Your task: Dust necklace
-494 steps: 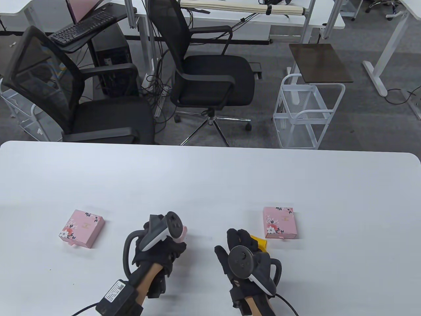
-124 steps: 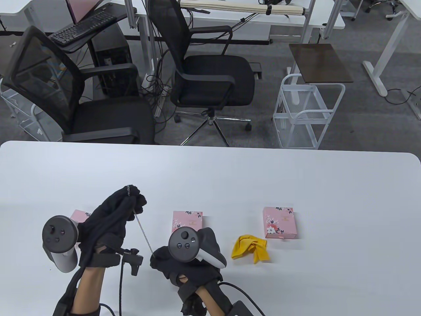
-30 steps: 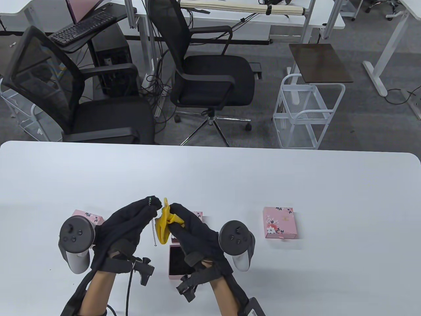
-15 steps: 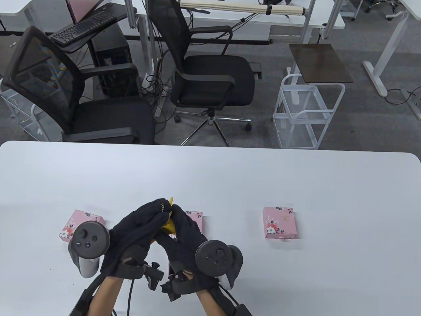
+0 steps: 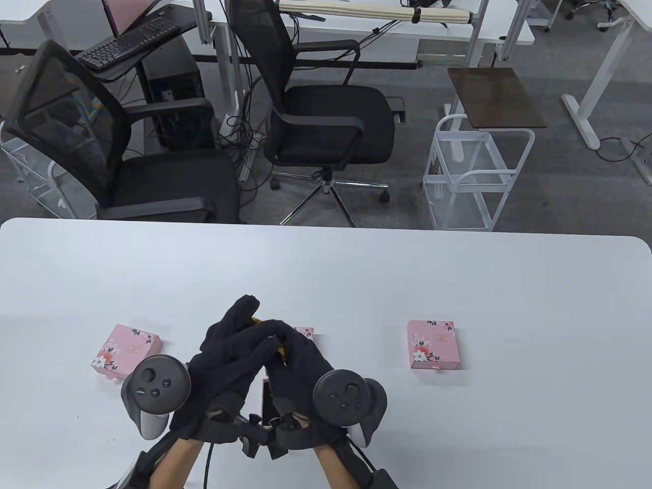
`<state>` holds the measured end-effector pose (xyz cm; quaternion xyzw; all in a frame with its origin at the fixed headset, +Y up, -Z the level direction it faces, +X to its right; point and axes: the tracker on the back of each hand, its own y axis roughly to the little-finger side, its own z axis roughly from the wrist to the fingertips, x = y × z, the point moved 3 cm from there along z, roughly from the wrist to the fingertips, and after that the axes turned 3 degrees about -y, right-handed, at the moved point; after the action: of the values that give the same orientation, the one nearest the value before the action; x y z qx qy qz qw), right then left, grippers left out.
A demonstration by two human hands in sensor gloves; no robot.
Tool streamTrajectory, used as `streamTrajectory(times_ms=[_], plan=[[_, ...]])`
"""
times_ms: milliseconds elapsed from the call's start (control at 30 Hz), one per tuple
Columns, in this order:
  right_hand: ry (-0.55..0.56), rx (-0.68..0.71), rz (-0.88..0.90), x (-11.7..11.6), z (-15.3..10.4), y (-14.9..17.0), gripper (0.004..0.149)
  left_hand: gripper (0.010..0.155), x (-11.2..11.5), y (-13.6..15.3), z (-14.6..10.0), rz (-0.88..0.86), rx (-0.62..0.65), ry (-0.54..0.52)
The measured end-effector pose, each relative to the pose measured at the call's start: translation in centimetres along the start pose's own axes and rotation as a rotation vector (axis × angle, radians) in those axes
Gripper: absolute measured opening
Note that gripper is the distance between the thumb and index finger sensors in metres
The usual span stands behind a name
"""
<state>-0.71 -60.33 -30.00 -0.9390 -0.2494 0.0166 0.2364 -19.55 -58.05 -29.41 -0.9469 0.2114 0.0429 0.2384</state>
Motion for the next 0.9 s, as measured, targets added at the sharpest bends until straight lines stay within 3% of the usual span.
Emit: streamTrajectory(times_ms=[233, 400, 633, 900], plan=[[-0.064, 0.078, -0.066, 0.3, -0.1, -1.8, 0.047, 0.037, -0.9, -0.6, -0.1, -0.072, 0.031, -0.027], [-0.019, 0.035, -0.056, 0.3, -0.2, -2.6, 0.044, 0.037, -1.4, -1.1, -0.1, -0.041, 0.051, -0.031], [0.009, 0.047, -0.085, -1.2, -1.9, -1.1, 0.042, 0.037, -1.2, -1.2, 0.0, 0.017, 0.047, 0.0], [0.064, 0.013, -0.012, -1.3, -3.1, 1.5, 0.042, 0.037, -0.3, -1.5, -0.2, 0.011, 0.074, 0.014]])
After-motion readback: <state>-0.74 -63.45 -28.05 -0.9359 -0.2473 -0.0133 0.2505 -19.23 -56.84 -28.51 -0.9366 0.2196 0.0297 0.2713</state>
